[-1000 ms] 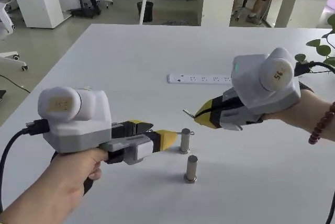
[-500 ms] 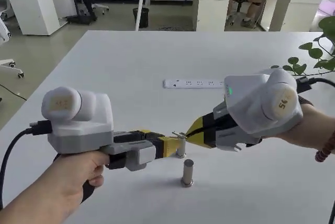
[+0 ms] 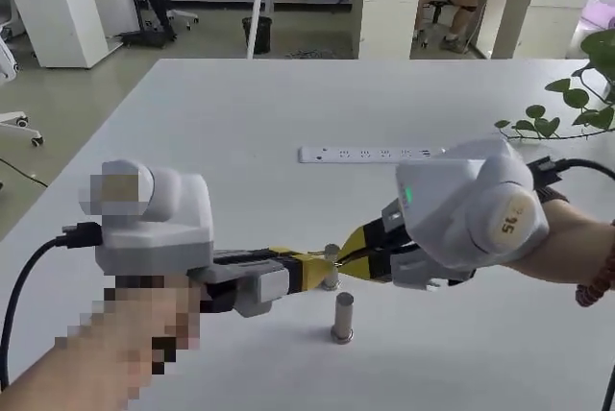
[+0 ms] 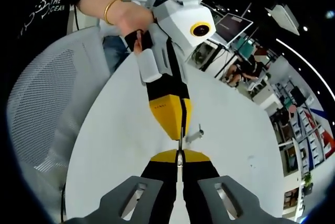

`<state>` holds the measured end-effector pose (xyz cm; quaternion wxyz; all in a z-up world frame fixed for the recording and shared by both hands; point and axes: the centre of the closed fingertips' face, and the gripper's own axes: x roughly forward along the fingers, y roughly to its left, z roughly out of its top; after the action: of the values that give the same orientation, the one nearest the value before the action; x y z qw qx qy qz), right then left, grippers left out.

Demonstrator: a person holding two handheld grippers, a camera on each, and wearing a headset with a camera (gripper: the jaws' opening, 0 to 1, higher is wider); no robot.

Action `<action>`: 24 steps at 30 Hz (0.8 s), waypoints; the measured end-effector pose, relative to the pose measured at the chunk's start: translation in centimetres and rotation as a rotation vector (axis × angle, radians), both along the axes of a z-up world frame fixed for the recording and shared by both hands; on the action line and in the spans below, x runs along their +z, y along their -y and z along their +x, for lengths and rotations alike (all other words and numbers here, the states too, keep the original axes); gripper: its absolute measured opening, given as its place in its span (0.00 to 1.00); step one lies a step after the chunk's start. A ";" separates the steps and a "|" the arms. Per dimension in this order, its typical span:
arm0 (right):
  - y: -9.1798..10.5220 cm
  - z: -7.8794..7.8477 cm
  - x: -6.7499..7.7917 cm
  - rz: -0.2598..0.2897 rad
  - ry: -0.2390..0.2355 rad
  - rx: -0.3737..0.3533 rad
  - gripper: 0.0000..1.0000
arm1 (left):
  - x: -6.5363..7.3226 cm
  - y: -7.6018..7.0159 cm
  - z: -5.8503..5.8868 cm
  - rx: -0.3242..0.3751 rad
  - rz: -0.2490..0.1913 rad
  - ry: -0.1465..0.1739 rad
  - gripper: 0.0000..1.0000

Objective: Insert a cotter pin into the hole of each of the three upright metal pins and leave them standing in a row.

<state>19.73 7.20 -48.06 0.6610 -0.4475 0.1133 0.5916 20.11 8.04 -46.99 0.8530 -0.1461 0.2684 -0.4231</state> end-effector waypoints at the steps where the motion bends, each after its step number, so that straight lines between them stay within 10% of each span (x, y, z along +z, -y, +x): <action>1: 0.0 0.0 0.0 0.002 -0.002 -0.002 0.00 | -0.1 0.0 0.0 0.001 0.000 -0.004 0.04; 24: -0.2 0.2 -0.1 0.042 -0.045 -0.047 0.00 | -0.1 -0.1 0.1 0.038 -0.078 -0.051 0.00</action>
<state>19.98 7.42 -48.16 0.6812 -0.4173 0.1261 0.5881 20.23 8.12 -47.13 0.8474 -0.1952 0.2704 -0.4131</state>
